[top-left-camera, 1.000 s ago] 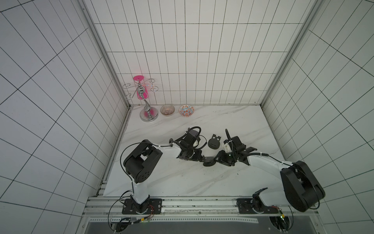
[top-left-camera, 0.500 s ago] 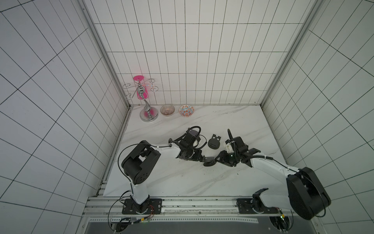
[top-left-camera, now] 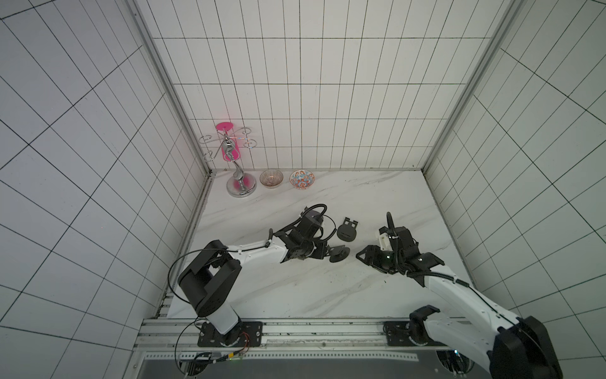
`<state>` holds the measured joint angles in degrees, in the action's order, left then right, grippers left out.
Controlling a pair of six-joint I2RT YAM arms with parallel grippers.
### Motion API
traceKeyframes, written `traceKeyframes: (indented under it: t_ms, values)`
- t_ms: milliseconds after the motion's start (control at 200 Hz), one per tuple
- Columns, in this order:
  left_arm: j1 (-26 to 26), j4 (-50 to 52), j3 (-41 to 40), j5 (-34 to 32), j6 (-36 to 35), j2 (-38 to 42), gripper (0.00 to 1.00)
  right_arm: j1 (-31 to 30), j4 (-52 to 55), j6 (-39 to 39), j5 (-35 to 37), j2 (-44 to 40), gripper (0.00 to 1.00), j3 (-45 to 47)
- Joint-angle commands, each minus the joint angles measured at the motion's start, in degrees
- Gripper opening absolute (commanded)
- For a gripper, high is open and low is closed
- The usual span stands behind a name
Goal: Open the phone stand
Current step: Pick up the phone stand at the center of the board, then open the phone stand.
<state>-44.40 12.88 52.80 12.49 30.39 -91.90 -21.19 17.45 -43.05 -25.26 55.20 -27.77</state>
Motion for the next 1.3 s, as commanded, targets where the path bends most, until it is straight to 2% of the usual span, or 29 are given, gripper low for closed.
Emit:
traceKeyframes:
  t_ms: [0,120,325,485,690,900,1294]
  values:
    - [0.23,-1.55,0.28,-4.7,2.31,3.18,0.02,0.89,-6.74,-7.84,-5.14,-4.42,0.59,5.11]
    - [-0.23,-0.78,0.27,-6.34,4.14,6.28,0.02,0.82,-7.93,-9.34,-5.3,-7.72,0.58,6.33]
    - [-1.72,7.78,4.72,-13.78,4.96,8.58,0.01,-1.04,-0.7,-1.31,3.27,-8.52,0.62,-1.65]
    - [-5.29,14.55,8.79,-24.37,9.59,10.33,0.0,-1.71,-4.31,-1.16,4.85,-3.57,0.61,-6.1]
    - [-9.75,18.72,12.49,-32.45,17.53,9.37,0.0,-9.49,-15.19,-3.49,11.31,-0.7,0.53,-7.31]
    - [-12.02,22.09,16.25,-35.37,20.34,7.79,0.0,-12.26,-21.32,-3.73,14.31,0.16,0.47,-8.34]
    - [-12.72,25.0,18.62,-38.02,21.26,8.05,0.0,-15.59,-25.29,-3.16,15.16,-0.89,0.5,-9.36]
